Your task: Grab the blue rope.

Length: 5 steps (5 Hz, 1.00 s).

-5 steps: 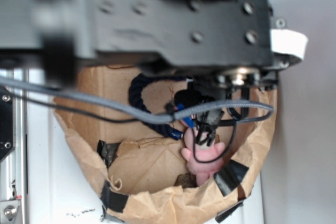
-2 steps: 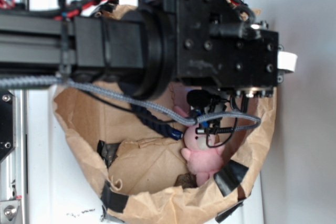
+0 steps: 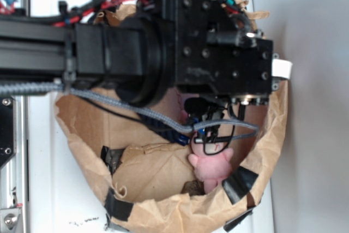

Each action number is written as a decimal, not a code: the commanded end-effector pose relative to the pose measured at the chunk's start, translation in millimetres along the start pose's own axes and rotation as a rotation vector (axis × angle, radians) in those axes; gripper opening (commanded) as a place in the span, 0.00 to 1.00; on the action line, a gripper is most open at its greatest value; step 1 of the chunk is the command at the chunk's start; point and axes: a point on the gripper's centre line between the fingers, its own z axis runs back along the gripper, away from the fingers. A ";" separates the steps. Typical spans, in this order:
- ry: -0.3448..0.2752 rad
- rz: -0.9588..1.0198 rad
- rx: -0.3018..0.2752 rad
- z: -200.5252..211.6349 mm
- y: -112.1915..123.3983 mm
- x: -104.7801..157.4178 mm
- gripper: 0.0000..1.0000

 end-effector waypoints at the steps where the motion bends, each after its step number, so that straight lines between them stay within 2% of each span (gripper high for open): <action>1: -0.185 0.009 -0.071 5.8 -2.7 -6.8 1.00; 2: -0.188 -0.011 -0.040 -1.0 -6.2 -12.9 1.00; 3: -0.178 -0.017 -0.049 -8.3 -5.6 -9.7 1.00; 4: -0.165 -0.031 -0.069 -22.0 -8.5 -0.4 1.00; 5: -0.196 -0.066 -0.127 -35.7 -8.3 4.3 1.00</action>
